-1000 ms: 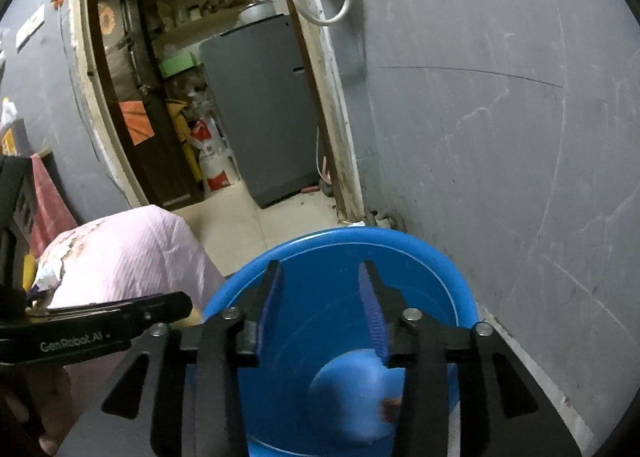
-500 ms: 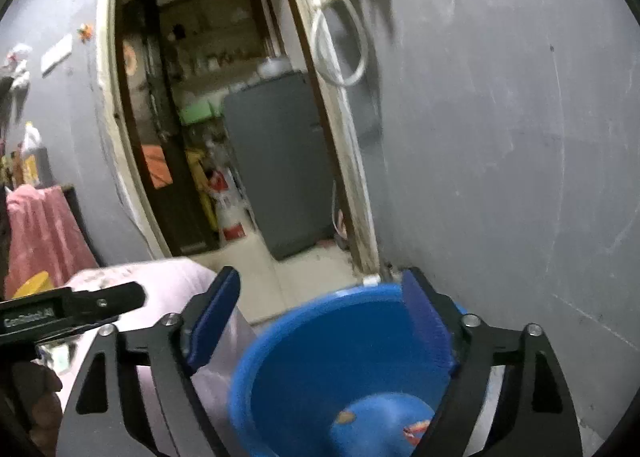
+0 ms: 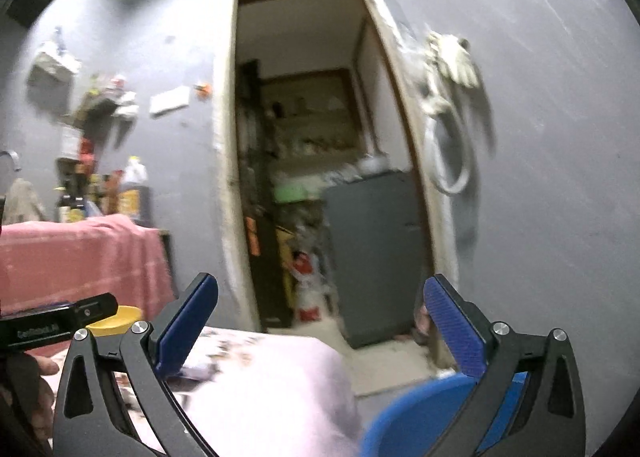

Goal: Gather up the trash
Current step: 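Move both tools back over the trash on the table, then grasp the white-red snack packet with the left tool while the right tool grasps the white paper packet, then carry both packets to the blue bucket and open both tools to drop them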

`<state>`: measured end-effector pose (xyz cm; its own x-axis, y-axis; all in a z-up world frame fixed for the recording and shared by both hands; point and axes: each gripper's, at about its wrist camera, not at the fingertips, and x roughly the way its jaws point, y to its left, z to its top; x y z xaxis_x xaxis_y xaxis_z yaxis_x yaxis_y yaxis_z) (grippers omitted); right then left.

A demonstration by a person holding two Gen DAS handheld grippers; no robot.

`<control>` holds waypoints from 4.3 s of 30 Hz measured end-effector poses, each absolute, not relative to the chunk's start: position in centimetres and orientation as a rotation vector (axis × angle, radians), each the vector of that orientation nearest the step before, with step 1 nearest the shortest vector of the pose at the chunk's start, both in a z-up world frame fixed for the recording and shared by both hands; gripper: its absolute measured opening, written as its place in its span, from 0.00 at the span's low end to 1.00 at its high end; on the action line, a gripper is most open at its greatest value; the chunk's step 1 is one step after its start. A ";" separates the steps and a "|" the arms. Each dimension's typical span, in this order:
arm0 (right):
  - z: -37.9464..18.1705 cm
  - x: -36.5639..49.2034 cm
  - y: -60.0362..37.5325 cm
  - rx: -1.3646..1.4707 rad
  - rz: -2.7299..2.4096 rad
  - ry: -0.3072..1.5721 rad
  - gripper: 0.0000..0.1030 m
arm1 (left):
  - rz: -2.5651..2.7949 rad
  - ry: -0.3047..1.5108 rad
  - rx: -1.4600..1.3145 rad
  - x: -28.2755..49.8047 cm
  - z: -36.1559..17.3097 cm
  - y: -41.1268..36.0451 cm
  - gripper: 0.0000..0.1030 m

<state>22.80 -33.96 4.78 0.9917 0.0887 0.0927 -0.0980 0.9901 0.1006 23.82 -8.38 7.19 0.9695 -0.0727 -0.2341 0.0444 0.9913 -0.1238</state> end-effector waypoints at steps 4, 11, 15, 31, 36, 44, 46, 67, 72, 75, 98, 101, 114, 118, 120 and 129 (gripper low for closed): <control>5.2 22.0 -31.1 0.075 0.158 -0.139 1.00 | 0.015 0.180 -0.094 21.8 6.6 -5.9 0.98; 5.2 21.6 -27.2 0.042 0.256 -0.191 1.00 | 0.103 0.137 -0.081 19.3 5.1 -1.8 0.99; 5.1 21.8 -25.2 -0.003 0.291 -0.174 1.00 | 0.129 0.133 -0.068 18.4 4.3 0.0 0.98; 1.9 26.3 -22.6 -0.123 0.254 0.105 1.00 | 0.034 0.374 -0.066 22.8 1.8 2.1 0.98; 1.1 27.8 -22.9 -0.130 0.271 0.216 1.00 | -0.052 0.493 -0.078 24.6 0.8 1.4 0.98; 0.1 30.3 -23.9 -0.061 0.330 0.416 0.93 | -0.226 0.668 -0.106 26.6 -0.7 -0.2 0.86; -0.4 31.0 -23.7 -0.060 0.348 0.467 0.88 | -0.260 0.712 -0.143 27.1 -1.1 -0.2 0.85; -1.9 32.6 -21.8 -0.132 0.393 0.602 0.79 | -0.298 0.863 -0.321 29.3 -1.6 -0.4 0.48; -2.4 33.5 -20.1 -0.186 0.423 0.658 0.73 | -0.284 0.855 -0.326 28.7 -1.5 0.5 0.48; -3.2 34.1 -18.9 -0.230 0.447 0.709 0.71 | -0.279 0.851 -0.324 28.4 -1.5 0.9 0.48; -1.7 31.3 -23.1 -0.058 0.484 0.572 0.33 | -0.255 0.672 -0.305 24.9 0.9 -0.1 0.47; -0.5 30.1 -24.3 -0.032 0.466 0.468 0.33 | -0.254 0.594 -0.295 24.3 2.6 -1.1 0.47; 4.8 24.1 -31.8 0.057 0.203 -0.007 0.33 | -0.366 0.399 -0.212 25.5 7.9 -9.9 0.48; 4.7 23.7 -34.2 0.049 0.120 -0.031 0.33 | -0.436 0.416 -0.200 26.9 8.6 -13.8 0.48; 4.5 23.7 -35.2 0.050 0.092 -0.025 0.33 | -0.469 0.426 -0.181 27.5 8.6 -15.8 0.48; 3.3 24.7 -41.7 0.145 -0.071 0.065 0.33 | -0.573 0.540 -0.126 31.0 6.2 -23.2 0.48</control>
<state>24.72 -41.71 3.31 0.9953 -0.0662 -0.0701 0.0756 0.9870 0.1417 30.98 -23.23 6.22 0.7064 -0.5461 -0.4503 0.4818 0.8371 -0.2593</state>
